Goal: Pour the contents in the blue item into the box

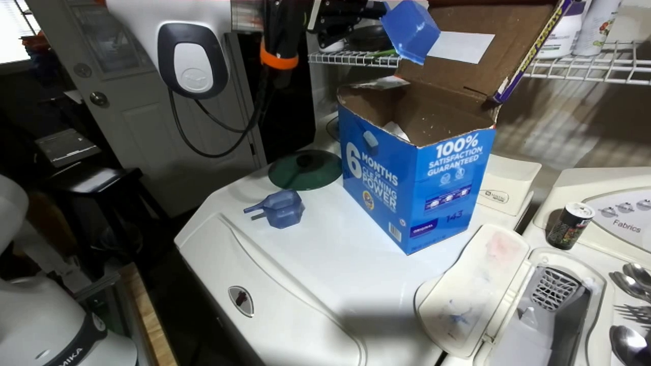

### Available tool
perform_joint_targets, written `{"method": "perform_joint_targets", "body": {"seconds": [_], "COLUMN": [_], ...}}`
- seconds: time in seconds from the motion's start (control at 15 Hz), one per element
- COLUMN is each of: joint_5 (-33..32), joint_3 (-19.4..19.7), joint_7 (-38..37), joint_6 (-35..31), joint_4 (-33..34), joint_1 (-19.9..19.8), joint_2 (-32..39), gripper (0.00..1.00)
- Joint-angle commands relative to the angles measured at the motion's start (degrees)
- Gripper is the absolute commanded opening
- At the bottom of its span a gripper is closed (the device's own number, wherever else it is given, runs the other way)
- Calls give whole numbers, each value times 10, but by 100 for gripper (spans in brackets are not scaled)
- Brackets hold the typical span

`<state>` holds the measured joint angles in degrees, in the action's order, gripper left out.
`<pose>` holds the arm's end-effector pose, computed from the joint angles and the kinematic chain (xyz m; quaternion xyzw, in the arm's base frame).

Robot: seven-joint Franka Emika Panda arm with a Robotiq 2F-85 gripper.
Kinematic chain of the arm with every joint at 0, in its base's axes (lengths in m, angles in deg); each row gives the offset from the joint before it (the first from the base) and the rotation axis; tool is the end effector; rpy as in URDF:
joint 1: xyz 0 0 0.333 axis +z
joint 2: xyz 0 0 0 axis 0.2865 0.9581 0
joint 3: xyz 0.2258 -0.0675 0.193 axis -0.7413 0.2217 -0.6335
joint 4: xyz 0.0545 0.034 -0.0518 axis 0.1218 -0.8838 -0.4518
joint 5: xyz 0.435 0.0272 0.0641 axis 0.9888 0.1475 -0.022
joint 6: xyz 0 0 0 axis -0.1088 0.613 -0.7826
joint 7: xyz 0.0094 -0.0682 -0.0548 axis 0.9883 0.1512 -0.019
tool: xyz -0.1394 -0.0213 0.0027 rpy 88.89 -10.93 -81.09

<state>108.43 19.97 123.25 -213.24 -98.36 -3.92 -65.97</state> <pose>0.5148 -0.1129 0.4921 0.7290 0.2137 0.5078 0.4061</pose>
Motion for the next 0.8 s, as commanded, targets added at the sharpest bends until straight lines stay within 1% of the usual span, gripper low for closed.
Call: {"method": "perform_joint_targets", "body": {"seconds": [0.0, 0.07, 0.13, 0.2, 0.27, 0.33, 0.4, 0.47, 0.53, 0.6, 0.67, 0.73], "joint_5": [12, 21, 13, 35, 16, 29, 0, 14, 26, -3, 23, 22], "joint_3": [-7, -8, -4, -14, 5, -3, 16, 1, -4, 26, -2, 4], "joint_7": [16, 17, 12, 27, -8, 8, -26, 1, 11, -45, 3, -6], "joint_6": [13, 25, 16, 0, 34, 21, 42, 2, 6, 75, 7, 36], "joint_4": [-5, -2, 2, 6, 7, 9, 9, 10, 14, 14, 18, 19], "joint_1": [-5, -6, -5, -17, 0, -10, 8, -7, -13, 16, -12, -7], "joint_2": [-13, -13, -10, -6, -13, -11, -16, -9, -8, -22, -6, -12], "gripper": [1, 1, 1, 1, 1, 1, 1, 1, 1, 1, 1, 1]}}
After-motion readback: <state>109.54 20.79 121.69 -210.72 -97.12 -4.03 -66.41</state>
